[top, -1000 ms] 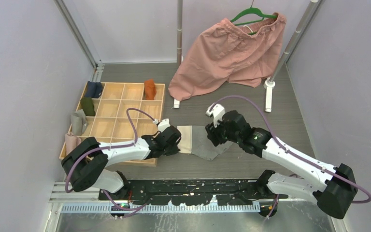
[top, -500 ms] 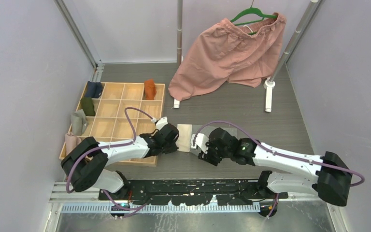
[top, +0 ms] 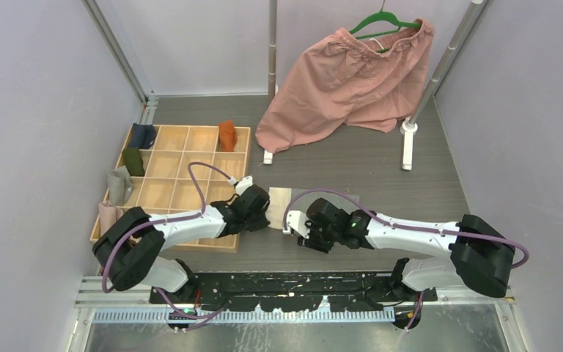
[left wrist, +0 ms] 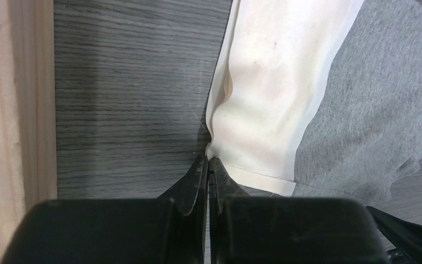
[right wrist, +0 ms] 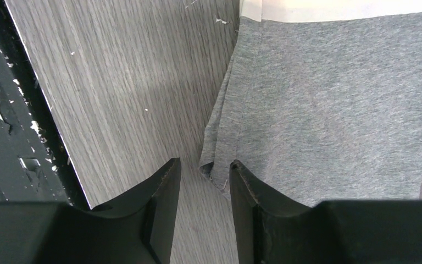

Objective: Roll the underwear
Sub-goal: Fold the underwear at the center of the board.

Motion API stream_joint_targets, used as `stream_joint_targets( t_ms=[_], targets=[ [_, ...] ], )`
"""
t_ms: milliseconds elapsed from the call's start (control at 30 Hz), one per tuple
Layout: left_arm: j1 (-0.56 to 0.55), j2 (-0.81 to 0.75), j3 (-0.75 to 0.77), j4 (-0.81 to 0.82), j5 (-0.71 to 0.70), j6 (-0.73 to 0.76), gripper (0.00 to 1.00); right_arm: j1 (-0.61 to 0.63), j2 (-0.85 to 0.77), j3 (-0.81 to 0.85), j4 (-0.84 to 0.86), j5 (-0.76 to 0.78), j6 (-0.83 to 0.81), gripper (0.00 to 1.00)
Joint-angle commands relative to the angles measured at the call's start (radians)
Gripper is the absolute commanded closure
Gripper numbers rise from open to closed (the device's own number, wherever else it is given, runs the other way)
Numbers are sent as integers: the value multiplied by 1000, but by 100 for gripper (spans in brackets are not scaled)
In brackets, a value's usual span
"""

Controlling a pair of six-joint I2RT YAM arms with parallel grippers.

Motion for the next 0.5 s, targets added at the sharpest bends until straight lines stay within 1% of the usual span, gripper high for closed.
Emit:
stream_joint_targets(
  t_ms=[0, 300, 400, 467],
  targets=[
    [18, 18, -20, 12, 0, 22, 99, 5, 16, 33, 23, 18, -45, 56],
    [31, 25, -17, 18, 11, 28, 99, 17, 73, 60, -2, 28, -65, 59],
    [34, 26, -17, 16, 13, 27, 99, 21, 106, 82, -20, 27, -71, 63],
    [35, 26, -19, 17, 15, 28, 99, 21, 127, 93, -30, 29, -79, 67]
  ],
)
